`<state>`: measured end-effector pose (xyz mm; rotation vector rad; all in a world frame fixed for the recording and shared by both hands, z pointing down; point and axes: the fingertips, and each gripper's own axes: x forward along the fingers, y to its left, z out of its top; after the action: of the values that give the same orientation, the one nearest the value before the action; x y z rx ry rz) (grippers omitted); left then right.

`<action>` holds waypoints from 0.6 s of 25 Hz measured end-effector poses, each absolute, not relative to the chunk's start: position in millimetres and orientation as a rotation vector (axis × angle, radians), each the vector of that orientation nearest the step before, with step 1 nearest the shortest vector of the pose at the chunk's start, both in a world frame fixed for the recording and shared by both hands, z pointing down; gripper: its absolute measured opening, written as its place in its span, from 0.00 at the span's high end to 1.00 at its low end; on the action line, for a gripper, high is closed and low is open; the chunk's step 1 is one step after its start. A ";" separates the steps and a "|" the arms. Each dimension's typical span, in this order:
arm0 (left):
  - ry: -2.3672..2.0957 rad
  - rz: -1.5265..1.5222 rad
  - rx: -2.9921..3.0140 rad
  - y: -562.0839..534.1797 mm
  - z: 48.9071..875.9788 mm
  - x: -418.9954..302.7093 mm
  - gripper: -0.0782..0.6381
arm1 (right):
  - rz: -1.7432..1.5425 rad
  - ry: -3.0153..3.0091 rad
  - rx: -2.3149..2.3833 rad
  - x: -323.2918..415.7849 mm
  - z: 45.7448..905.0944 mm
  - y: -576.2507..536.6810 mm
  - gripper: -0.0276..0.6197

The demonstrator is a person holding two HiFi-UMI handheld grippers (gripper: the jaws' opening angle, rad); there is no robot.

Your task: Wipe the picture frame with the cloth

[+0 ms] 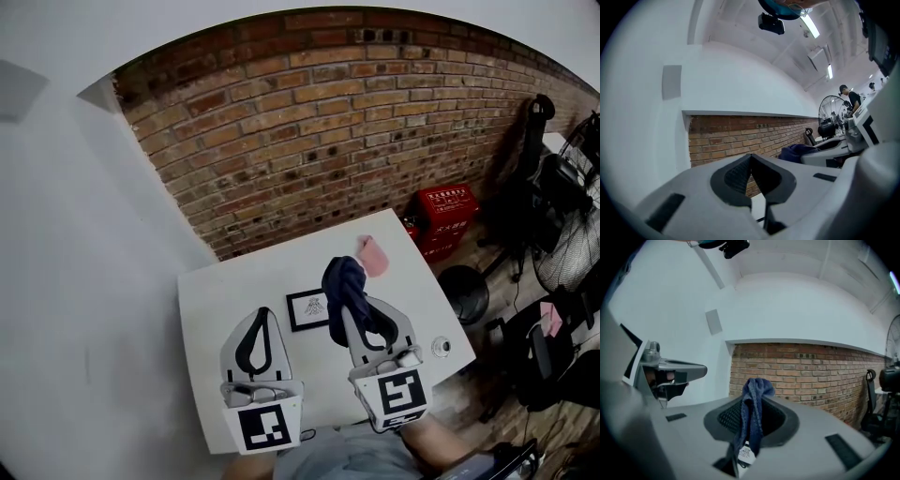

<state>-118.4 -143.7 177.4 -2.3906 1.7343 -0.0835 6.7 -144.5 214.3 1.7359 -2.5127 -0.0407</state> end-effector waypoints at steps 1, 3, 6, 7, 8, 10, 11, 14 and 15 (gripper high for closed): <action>1.726 -0.081 -2.396 -141.5 176.1 -117.2 0.88 | -0.050 -2.509 1.742 6.2 211.5 -143.1 0.84; 1.717 -0.075 -2.402 -137.8 172.9 -115.5 0.88 | -0.066 -2.504 1.752 6.5 206.0 -140.6 0.84; 1.705 -0.073 -2.414 -139.2 170.7 -112.5 0.88 | -0.076 -2.497 1.766 9.6 201.7 -142.3 0.85; 1.700 -0.074 -2.418 -140.9 171.0 -111.5 0.88 | -0.077 -2.494 1.769 10.4 201.5 -143.6 0.85; 1.698 -0.073 -2.421 -142.3 171.3 -110.4 0.88 | -0.080 -2.491 1.770 11.3 201.6 -144.2 0.85; 1.699 -0.073 -2.427 -142.5 170.9 -107.5 0.88 | -0.081 -2.489 1.768 13.6 201.2 -142.7 0.85; 1.699 -0.071 -2.428 -141.8 169.7 -105.9 0.88 | -0.080 -2.490 1.766 14.7 200.7 -141.1 0.85; 1.686 -0.063 -2.429 -139.1 167.4 -102.4 0.88 | -0.079 -2.491 1.771 16.8 200.0 -137.6 0.85; 1.681 -0.064 -2.430 -138.2 167.9 -101.5 0.88 | -0.079 -2.489 1.776 17.5 200.3 -136.8 0.85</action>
<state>-101.5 -138.2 167.9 -2.4300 1.6810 -0.0644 17.5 -136.8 200.3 1.7759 -2.4889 -0.0787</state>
